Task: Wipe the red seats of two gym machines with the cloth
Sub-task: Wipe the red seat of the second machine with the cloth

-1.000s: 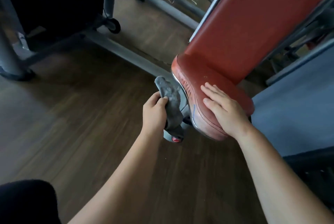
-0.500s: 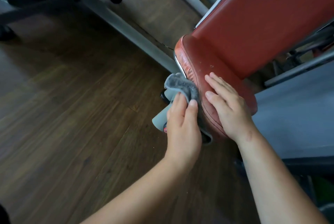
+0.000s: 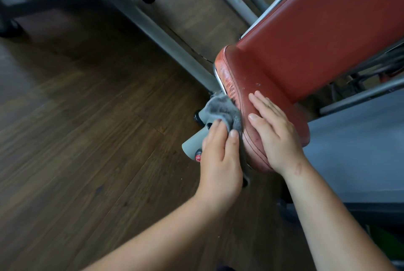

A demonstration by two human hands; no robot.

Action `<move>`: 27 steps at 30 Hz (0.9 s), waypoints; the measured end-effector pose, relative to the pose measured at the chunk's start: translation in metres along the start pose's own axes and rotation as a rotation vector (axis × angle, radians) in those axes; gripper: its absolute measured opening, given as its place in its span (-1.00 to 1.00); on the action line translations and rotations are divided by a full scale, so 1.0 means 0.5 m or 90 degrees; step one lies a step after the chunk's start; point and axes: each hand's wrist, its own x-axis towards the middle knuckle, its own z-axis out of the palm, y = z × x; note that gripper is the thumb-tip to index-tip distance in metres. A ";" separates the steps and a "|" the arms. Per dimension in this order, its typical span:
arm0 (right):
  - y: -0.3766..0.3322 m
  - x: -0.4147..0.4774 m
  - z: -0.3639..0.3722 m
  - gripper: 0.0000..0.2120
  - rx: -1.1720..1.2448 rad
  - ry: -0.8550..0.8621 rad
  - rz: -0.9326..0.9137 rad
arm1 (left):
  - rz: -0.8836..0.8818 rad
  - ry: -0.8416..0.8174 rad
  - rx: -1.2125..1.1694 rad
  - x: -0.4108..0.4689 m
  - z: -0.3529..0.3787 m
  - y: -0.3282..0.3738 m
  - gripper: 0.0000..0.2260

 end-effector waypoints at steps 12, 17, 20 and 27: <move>0.001 0.001 0.004 -0.46 0.001 0.017 -0.002 | 0.064 -0.012 0.115 0.050 -0.010 0.001 -0.75; -0.001 0.001 0.004 -0.42 0.002 0.022 0.001 | 0.056 -0.015 0.086 0.048 -0.008 -0.009 -0.75; -0.002 0.001 0.005 -0.43 -0.002 0.022 0.001 | 0.078 -0.034 0.093 0.001 -0.007 -0.003 -0.78; -0.004 0.000 0.006 -0.39 0.010 0.027 -0.002 | 0.041 -0.021 0.008 0.055 -0.012 -0.014 -0.73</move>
